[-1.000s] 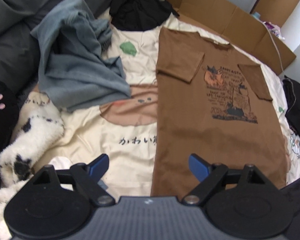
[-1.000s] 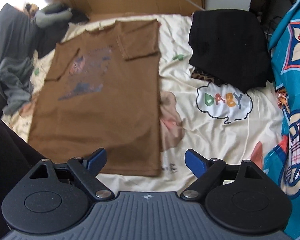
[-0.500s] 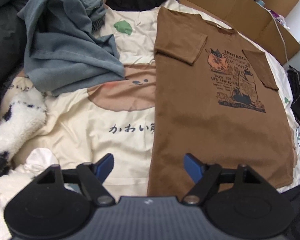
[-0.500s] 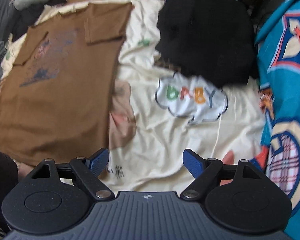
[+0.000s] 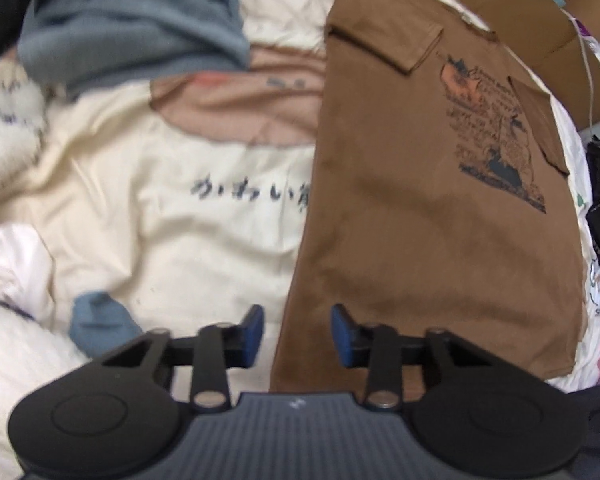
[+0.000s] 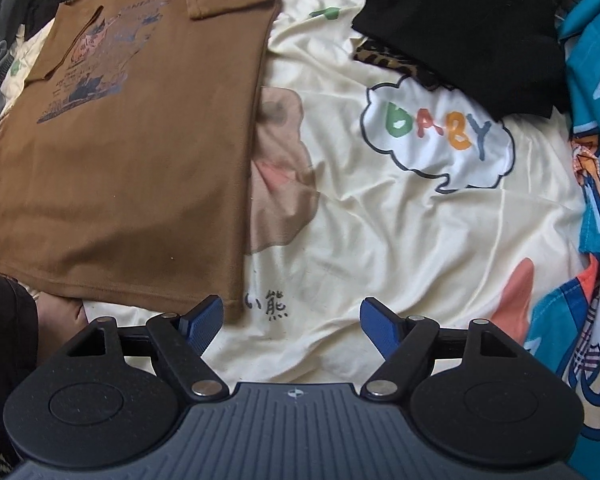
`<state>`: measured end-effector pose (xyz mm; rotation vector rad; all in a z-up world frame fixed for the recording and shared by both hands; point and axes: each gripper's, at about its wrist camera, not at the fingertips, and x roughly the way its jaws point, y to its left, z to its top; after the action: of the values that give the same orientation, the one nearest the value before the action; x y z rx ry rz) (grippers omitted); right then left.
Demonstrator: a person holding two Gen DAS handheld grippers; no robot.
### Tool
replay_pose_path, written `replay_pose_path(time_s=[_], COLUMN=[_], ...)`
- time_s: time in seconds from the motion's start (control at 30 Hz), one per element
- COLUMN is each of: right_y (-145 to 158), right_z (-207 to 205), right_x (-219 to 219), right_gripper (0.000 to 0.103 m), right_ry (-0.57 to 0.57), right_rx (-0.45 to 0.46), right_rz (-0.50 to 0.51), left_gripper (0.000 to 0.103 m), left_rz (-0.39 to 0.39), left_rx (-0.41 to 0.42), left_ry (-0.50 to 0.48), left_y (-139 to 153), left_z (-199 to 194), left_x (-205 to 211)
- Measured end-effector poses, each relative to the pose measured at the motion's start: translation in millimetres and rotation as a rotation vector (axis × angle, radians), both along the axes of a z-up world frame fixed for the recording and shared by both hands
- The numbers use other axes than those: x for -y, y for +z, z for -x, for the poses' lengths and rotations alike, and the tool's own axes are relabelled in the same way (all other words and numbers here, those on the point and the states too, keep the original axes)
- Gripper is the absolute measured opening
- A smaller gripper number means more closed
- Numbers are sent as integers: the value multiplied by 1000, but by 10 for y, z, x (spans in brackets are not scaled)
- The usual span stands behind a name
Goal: Fold clothes
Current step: 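Lower both grippers and close them on the t-shirt hem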
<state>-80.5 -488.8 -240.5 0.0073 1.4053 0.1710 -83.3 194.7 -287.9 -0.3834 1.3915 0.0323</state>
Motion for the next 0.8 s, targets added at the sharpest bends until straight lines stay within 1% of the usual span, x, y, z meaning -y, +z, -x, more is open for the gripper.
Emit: replay_pose_path(time_s=[0.03, 0.1, 0.2, 0.3, 0.47, 0.57, 0.63, 0.73, 0.8], right_y=[-13, -25, -12, 25, 28, 20, 22, 5, -30], right_z=[-20, -51, -95, -132, -164, -159, -149, -126, -110], right_x=[-27, -93, -199, -308, -433, -484, -515, -548, -556], right_gripper=[80, 80, 80, 80, 80, 80, 81, 81, 81], right_ry=[6, 17, 40, 65, 80, 95, 89, 88, 87], right_rx=[-3, -6, -2, 14, 9, 1, 2, -1, -10], right_rz=[2, 3, -5, -17, -23, -35, -47, -58, -61], left_gripper=[22, 15, 15, 15, 15, 15, 15, 17, 17], left_rz=[6, 17, 39, 69, 57, 68, 77, 87, 80], left_rx=[-17, -60, -115, -145, -174, -203, -211, -204, -196], left_ry=[6, 24, 80, 117, 109, 114, 116, 144, 136], left_y=[-57, -180, -345, -436, -518, -585, -602, -607, -612], left_z=[13, 49, 131, 200, 240, 278, 295, 328, 341], left_x=[-6, -27, -90, -113, -48, -27, -17, -37, -21])
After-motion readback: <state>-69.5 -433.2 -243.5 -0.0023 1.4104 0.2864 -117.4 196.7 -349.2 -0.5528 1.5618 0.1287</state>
